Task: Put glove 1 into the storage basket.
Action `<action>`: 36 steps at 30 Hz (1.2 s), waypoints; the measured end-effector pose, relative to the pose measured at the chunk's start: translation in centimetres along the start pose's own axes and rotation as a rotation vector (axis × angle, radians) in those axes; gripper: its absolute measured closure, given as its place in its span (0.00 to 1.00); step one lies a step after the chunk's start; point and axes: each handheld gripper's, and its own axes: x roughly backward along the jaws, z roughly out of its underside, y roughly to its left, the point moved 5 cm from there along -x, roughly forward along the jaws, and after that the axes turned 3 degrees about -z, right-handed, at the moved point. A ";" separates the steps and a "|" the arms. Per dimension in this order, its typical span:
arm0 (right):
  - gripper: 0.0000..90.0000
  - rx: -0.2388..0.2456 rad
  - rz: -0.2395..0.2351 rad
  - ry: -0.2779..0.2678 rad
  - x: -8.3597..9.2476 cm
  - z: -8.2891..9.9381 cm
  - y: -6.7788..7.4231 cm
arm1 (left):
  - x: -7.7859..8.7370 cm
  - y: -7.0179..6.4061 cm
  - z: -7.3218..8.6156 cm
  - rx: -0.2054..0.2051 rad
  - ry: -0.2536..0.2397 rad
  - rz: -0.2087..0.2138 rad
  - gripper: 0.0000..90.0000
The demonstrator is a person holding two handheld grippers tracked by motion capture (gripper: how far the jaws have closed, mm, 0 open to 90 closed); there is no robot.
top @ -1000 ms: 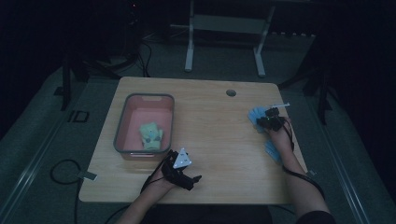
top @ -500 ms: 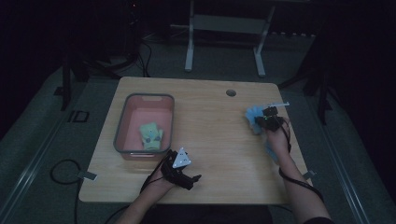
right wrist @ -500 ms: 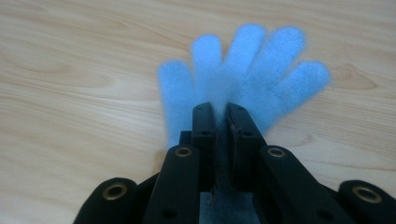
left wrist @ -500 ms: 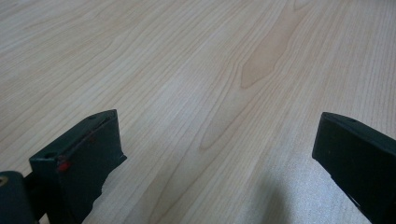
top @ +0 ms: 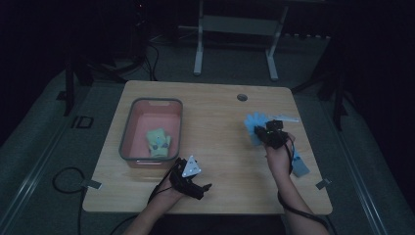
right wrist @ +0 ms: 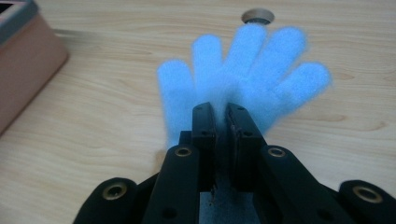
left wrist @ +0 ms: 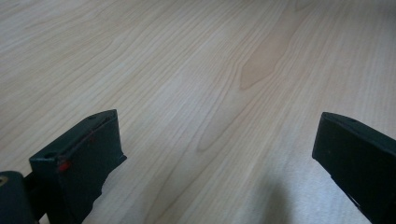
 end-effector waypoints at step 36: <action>0.77 -0.120 0.074 0.102 -4.8 7.7 6.5 | -0.2 -1.2 0.3 -0.061 0.014 0.039 0.01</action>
